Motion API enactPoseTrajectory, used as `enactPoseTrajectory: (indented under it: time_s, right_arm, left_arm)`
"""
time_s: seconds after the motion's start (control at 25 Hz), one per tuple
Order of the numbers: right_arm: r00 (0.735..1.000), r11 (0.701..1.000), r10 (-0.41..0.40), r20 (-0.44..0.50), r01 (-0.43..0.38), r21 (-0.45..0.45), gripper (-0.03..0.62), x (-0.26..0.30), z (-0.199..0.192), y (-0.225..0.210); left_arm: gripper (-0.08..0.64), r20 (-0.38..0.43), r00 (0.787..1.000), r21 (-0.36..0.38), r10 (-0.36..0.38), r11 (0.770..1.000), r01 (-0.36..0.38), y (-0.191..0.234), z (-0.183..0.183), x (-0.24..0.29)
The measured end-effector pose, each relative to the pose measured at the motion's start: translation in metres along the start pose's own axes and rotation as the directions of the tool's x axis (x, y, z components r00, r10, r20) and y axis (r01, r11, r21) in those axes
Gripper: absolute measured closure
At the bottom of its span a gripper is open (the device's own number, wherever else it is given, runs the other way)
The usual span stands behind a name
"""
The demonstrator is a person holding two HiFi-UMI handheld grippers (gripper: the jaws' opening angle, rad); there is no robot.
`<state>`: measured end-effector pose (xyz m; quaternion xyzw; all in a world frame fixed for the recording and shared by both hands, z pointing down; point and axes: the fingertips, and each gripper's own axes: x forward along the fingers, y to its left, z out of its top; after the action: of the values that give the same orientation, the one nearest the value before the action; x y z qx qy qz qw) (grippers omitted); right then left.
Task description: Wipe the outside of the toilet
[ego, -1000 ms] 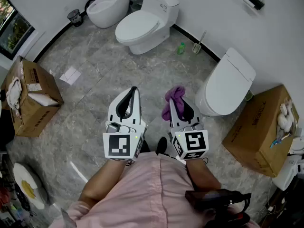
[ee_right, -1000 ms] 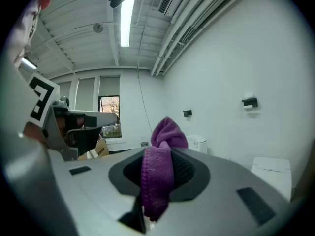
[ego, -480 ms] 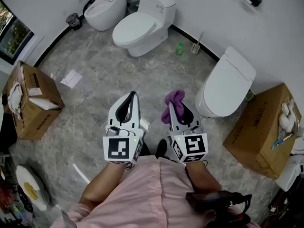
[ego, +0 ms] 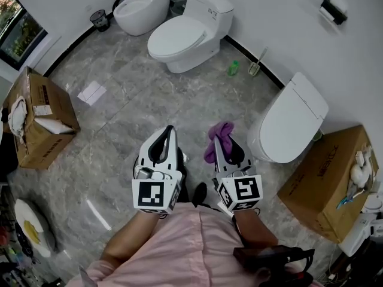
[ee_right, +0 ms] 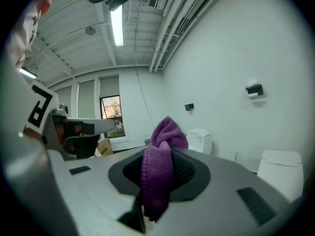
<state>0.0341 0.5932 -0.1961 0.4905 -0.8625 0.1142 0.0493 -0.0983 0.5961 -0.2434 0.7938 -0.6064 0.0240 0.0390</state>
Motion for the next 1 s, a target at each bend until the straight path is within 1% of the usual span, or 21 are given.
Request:
enactPoseTrajectory:
  time_s: [0.12, 0.2, 0.28, 0.44, 0.64, 0.76, 0.88, 1.0]
  right_arm:
    - [1.000, 1.000, -0.003, -0.027, 0.003, 0.005, 0.505, 0.038, -0.007, -0.006]
    - [0.999, 1.000, -0.013, -0.034, 0.013, 0.006, 0.506, 0.068, -0.006, -0.018]
    - [0.999, 1.000, -0.023, -0.033, 0.023, 0.009, 0.506, 0.103, -0.003, -0.030]
    - [0.999, 0.999, -0.035, -0.034, 0.036, 0.015, 0.505, 0.178, 0.011, -0.045]
    - [0.998, 0.998, -0.067, -0.015, 0.067, 0.016, 0.506, 0.251, 0.038, -0.060]
    - [0.996, 0.996, -0.092, 0.014, 0.092, 0.014, 0.506, 0.282, 0.059, -0.070]
    - [0.993, 0.994, -0.113, 0.039, 0.113, 0.009, 0.506, 0.301, 0.076, -0.081]
    - [0.989, 0.991, -0.136, 0.054, 0.136, 0.007, 0.506, 0.312, 0.086, -0.093]
  left_arm:
    - [0.552, -0.023, 1.000, -0.023, 0.014, 1.000, -0.014, 0.028, -0.013, 0.031]
    - [0.552, -0.036, 0.999, -0.023, 0.021, 0.999, -0.022, 0.047, -0.017, 0.062]
    - [0.552, -0.043, 0.999, -0.022, 0.013, 1.000, -0.014, 0.066, -0.017, 0.098]
    - [0.552, -0.027, 0.999, -0.004, -0.024, 1.000, 0.024, 0.110, -0.007, 0.168]
    - [0.552, -0.020, 0.999, -0.012, -0.049, 0.999, 0.049, 0.156, 0.009, 0.235]
    - [0.552, 0.008, 0.997, -0.008, -0.075, 0.997, 0.075, 0.171, 0.019, 0.266]
    - [0.552, 0.017, 0.995, -0.026, -0.098, 0.995, 0.099, 0.174, 0.031, 0.292]
    - [0.552, 0.020, 0.992, -0.006, -0.127, 0.992, 0.128, 0.175, 0.033, 0.313]
